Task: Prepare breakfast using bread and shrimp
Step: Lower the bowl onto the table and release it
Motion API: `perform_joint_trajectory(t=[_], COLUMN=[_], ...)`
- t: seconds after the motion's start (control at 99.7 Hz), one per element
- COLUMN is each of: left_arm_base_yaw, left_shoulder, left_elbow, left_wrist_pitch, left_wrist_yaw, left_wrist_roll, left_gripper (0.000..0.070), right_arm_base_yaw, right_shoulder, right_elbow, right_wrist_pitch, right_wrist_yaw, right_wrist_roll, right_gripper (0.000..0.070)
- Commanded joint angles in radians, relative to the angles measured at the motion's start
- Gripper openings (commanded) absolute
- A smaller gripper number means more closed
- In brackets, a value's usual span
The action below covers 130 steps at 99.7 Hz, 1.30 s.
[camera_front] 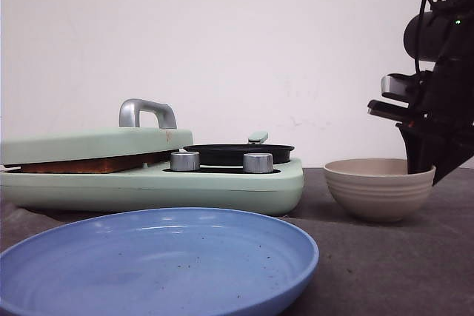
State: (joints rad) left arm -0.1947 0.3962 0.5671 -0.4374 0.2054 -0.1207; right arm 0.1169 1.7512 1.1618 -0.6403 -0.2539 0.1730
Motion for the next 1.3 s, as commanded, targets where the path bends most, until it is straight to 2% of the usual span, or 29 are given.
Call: perform_joint_trajectory(t=[0.0,0.11,0.16,0.231,0.281,0.341,0.381,0.431,0.702,0.882,0.963,0.993,1.053,1.193,1.293], left_arm_base_yaw=[-0.002,-0.002,-0.002,-0.002,-0.002,-0.002,-0.002,-0.002,-0.002,-0.002,-0.002,-0.002,-0.002,-0.002,-0.002], left_shoulder=[0.004,0.004,0.004,0.004,0.004,0.004,0.004,0.004,0.004,0.003,0.003,0.003,0.003,0.003,0.003], left_elbow=[0.004,0.004,0.004,0.004,0.004,0.004,0.004,0.004,0.004,0.004,0.004,0.004,0.004,0.004,0.004], left_wrist_pitch=[0.011,0.011,0.011,0.011,0.011,0.011,0.011,0.011,0.009,0.002,0.003,0.004,0.004,0.003,0.003], left_wrist_yaw=[-0.003,-0.003,-0.003,-0.003,-0.003,-0.003,-0.003,-0.003,-0.003,-0.002,-0.002,-0.002,-0.002,-0.002,-0.003], left_wrist_roll=[0.008,0.008,0.008,0.008,0.008,0.008,0.008,0.008,0.007,0.002,0.0,0.0,0.0,0.0,-0.001], left_gripper=[0.0435,0.0435,0.0435,0.0435,0.0435,0.0434,0.0435,0.0435,0.0434,0.0431,0.0414,0.0384,0.0291,0.0001,0.0], right_arm_base_yaw=[0.002,0.002,0.002,0.002,0.002,0.002,0.002,0.002,-0.004,-0.003,0.003,0.006,0.012,0.035,0.063], right_shoulder=[0.023,0.023,0.023,0.022,0.022,0.021,0.019,0.012,-0.129,-0.296,-0.373,-0.401,-0.458,-0.581,-0.65], right_elbow=[0.002,-0.005,-0.005,-0.005,-0.005,-0.005,-0.005,-0.004,-0.004,-0.004,-0.004,-0.004,-0.004,-0.005,-0.005], right_wrist_pitch=[0.016,0.016,0.018,0.02,0.021,0.023,0.022,0.019,0.018,0.005,-0.005,-0.008,-0.014,-0.032,-0.034], right_wrist_yaw=[0.0,-0.001,0.0,0.0,0.0,-0.001,-0.001,-0.001,-0.003,-0.043,-0.045,-0.045,-0.045,-0.054,-0.058], right_wrist_roll=[0.01,-0.004,-0.008,-0.01,-0.01,-0.018,-0.027,-0.041,-0.059,-0.06,-0.057,-0.057,-0.057,-0.079,-0.082], right_gripper=[0.0,0.0001,0.003,0.0141,0.027,0.0386,0.0429,0.0445,0.0445,0.0444,0.0441,0.0434,0.035,0.0004,0.0])
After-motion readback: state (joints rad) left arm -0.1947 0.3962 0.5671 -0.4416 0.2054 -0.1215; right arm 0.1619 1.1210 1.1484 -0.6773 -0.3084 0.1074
